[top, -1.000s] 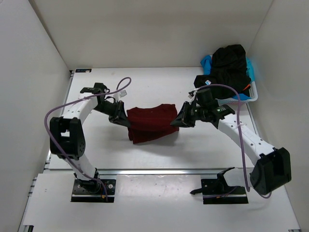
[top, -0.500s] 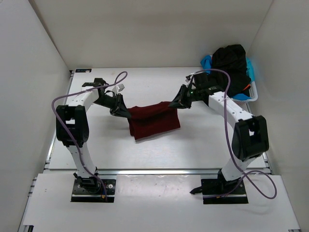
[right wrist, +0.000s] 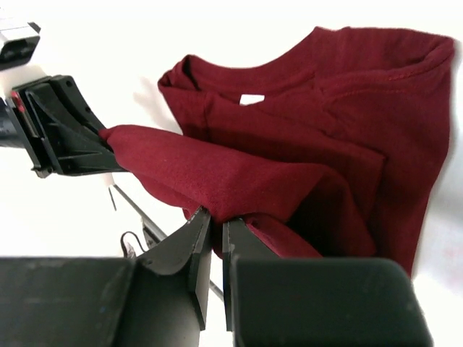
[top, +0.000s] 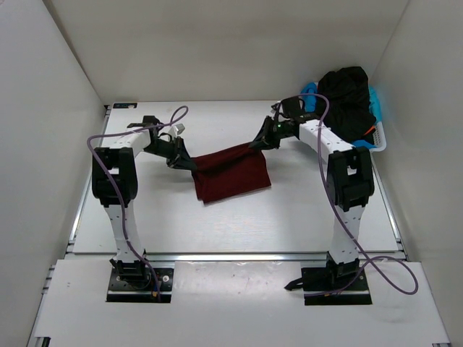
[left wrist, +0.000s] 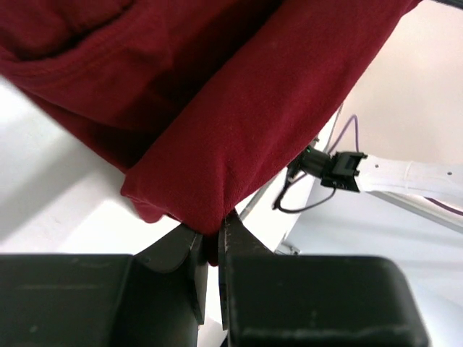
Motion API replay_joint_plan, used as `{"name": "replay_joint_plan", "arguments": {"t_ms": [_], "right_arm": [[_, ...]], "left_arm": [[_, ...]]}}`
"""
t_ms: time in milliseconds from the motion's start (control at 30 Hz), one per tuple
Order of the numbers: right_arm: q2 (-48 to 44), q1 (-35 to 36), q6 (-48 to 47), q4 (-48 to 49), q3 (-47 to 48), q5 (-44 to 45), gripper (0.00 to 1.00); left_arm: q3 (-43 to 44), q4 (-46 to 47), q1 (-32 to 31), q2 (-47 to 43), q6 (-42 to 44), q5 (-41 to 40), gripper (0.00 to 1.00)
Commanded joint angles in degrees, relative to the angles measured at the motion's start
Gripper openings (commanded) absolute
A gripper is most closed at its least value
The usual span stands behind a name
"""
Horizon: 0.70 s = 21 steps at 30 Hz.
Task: Fold and stack the t-shirts
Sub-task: Fold the long partially folded tshirt into a neat square
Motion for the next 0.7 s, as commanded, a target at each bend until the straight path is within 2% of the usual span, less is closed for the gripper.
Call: {"name": "replay_joint_plan", "arguments": {"t_ms": [0,167,300,367,467,533,667], "right_arm": [[2.66,-1.2,-1.6,0.56,6.05,0.76,0.04],[6.97,-1.56,-2.13,1.35,9.05,0.58,0.14],[8.91,-1.91,0.24,6.17,9.84,-0.38,0.34],[10.22,-2.0,-0.19,6.97,13.16,0.31,0.39],[13.03,-2.0,-3.09,2.16,21.32,3.04,0.39],[13.83,-1.04,-7.12,-1.19,25.12,6.98,0.36],[10.77,0.46,-14.51,-5.77,24.89,12.61,0.35]], "left_arm": [[2.47,2.45,1.54,-0.57,-0.92,-2.17,0.18],[5.18,4.12,0.84,2.32,-1.09,-4.46,0.23],[9.67,6.67,0.92,5.4,-3.28,-7.44,0.27],[11.34,7.73,1.45,6.2,-4.52,-9.55,0.32],[12.4,8.87,1.54,5.68,-3.38,-14.91,0.5],[12.32,11.32,1.45,3.84,-2.68,-15.18,0.6],[14.34,13.96,0.93,0.06,0.22,-20.7,0.74]]}}
